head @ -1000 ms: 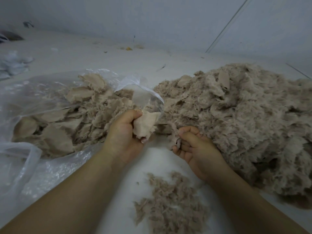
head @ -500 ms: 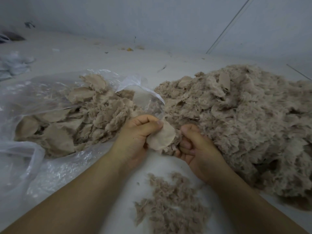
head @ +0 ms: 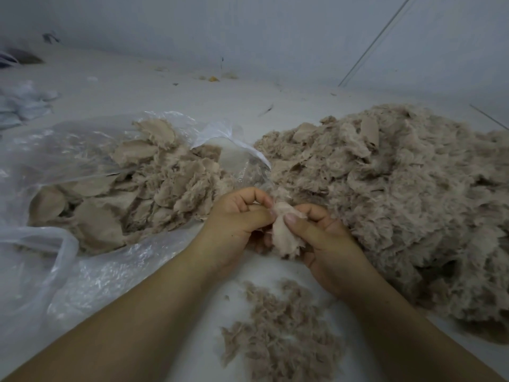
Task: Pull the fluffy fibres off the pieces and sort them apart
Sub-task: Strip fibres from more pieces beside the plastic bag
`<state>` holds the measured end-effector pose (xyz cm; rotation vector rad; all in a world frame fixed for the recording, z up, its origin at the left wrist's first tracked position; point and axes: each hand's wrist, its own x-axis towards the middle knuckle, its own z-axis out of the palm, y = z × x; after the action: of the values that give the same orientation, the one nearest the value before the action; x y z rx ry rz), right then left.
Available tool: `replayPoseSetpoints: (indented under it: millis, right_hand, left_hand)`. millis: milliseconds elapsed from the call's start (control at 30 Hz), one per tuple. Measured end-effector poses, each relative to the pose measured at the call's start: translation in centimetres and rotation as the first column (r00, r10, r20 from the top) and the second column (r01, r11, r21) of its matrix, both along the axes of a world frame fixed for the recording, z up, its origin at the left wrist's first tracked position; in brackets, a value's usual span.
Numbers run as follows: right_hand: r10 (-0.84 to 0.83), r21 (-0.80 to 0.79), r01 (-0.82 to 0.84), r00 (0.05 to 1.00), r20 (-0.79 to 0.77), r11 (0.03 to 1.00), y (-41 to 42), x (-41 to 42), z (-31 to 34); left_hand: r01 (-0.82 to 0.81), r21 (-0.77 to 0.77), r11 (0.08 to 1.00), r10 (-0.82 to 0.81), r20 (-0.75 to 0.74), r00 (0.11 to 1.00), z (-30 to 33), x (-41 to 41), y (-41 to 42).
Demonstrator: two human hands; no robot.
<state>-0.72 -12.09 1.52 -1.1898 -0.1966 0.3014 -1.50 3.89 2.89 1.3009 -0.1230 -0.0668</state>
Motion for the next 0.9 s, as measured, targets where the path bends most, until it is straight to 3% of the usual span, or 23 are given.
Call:
replayPoseSetpoints:
  millis: [133, 300, 467, 500, 567, 600, 667, 700, 733, 900]
  right_hand:
    - [0.009, -0.019, -0.009, 1.0, -0.018, 1.0, 0.1, 0.1, -0.1]
    - [0.021, 0.01, -0.021, 0.999, -0.032, 1.0, 0.1, 0.2, -0.3]
    - [-0.014, 0.034, 0.018, 0.995, -0.099, 0.999, 0.1, 0.4, -0.4]
    - [-0.023, 0.043, 0.028, 0.993, -0.114, 0.999, 0.1, 0.5, -0.4]
    - [-0.03, 0.057, 0.038, 0.992, -0.125, 0.998, 0.1, 0.5, -0.3]
    - [-0.033, 0.062, 0.041, 0.992, -0.126, 0.997, 0.2, 0.5, -0.3]
    - [-0.043, 0.061, 0.052, 0.99, -0.132, 0.997, 0.2, 0.5, -0.4]
    - [-0.041, 0.058, 0.049, 0.99, -0.133, 0.997, 0.2, 0.4, -0.4]
    - [-0.036, 0.057, 0.044, 0.99, -0.133, 0.997, 0.1, 0.4, -0.4]
    - [-0.023, 0.045, 0.029, 0.991, -0.128, 0.999, 0.1, 0.5, -0.3]
  left_hand:
    - [0.011, 0.02, 1.0, -0.011, -0.026, 1.0, 0.1, 0.0, -0.2]
    - [-0.16, 0.072, 0.984, 0.162, -0.02, 0.987, -0.2, 0.3, -0.3]
    - [-0.277, 0.01, 0.961, 0.277, -0.018, 0.961, 0.0, 1.1, 1.2]
    - [-0.223, 0.018, 0.975, 0.223, -0.002, 0.975, 0.2, 1.1, 1.7]
    - [0.107, 0.086, 0.991, -0.109, 0.023, 0.994, 0.7, 0.9, 3.0]
    - [0.345, 0.152, 0.926, -0.349, -0.002, 0.937, 1.1, 0.6, 3.5]
    - [0.685, 0.31, 0.659, -0.681, -0.141, 0.719, 1.8, 0.1, 4.1]
    - [0.725, 0.395, 0.564, -0.722, -0.191, 0.665, 1.8, -0.1, 4.1]
    - [0.709, 0.456, 0.538, -0.709, -0.21, 0.673, 1.8, -0.1, 4.0]
    - [0.393, 0.41, 0.823, -0.361, -0.156, 0.919, 1.8, -0.1, 2.5]
